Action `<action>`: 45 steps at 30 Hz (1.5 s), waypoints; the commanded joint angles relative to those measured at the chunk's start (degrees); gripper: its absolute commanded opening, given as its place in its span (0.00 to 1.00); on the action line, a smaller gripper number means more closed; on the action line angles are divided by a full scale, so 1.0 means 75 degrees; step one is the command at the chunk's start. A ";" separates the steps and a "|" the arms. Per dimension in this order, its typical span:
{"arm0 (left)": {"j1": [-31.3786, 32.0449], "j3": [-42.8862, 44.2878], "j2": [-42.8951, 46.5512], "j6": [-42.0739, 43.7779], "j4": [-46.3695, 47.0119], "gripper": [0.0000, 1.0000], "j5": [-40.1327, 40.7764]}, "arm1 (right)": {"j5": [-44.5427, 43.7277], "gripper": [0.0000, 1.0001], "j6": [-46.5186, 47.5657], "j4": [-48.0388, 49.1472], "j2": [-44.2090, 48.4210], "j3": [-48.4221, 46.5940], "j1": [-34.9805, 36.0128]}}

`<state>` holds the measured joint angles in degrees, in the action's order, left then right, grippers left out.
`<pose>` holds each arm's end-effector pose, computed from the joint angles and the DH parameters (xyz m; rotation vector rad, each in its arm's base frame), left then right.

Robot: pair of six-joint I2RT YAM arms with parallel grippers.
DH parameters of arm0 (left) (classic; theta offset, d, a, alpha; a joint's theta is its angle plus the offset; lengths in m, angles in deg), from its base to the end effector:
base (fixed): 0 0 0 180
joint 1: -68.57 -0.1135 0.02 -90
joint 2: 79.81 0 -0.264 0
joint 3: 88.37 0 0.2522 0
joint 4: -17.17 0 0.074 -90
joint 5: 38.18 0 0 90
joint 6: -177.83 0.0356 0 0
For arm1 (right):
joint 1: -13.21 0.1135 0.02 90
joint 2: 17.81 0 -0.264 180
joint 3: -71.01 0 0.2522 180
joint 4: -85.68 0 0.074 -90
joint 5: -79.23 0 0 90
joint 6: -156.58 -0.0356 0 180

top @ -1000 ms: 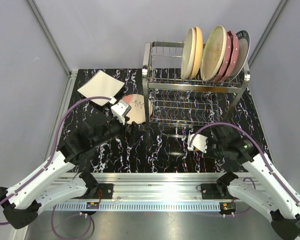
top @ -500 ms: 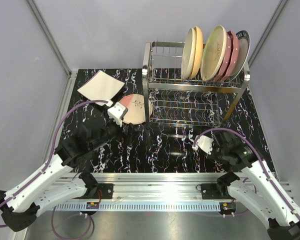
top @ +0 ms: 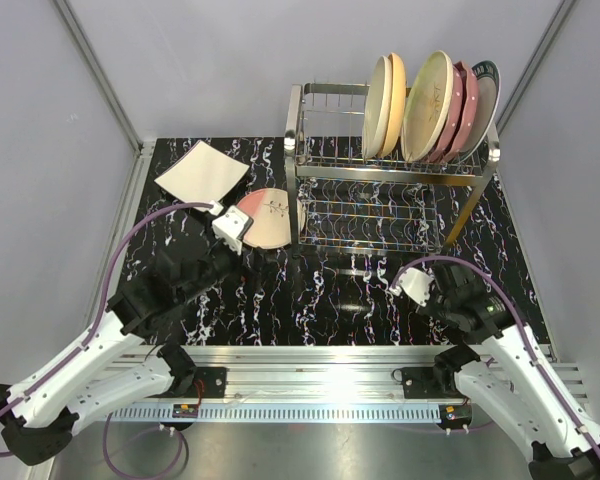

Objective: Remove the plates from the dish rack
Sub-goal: Pass the plate from the left arm to the right, then place the plate on the table

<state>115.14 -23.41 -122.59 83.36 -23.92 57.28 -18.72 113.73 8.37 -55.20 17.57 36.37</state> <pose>0.1147 -0.1163 0.3525 0.6323 1.8261 -0.5114 0.0986 0.0368 0.2477 -1.4936 2.2031 -0.3226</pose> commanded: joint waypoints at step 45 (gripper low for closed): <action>0.0002 0.0029 0.0045 0.0221 0.0586 0.99 0.0046 | -0.2070 0.60 0.0217 0.3200 -0.0593 0.2467 -0.1388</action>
<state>115.14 -23.63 -122.31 83.80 -22.63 57.69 -35.33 114.91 32.19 -60.03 36.45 26.22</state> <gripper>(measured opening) 0.985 0.586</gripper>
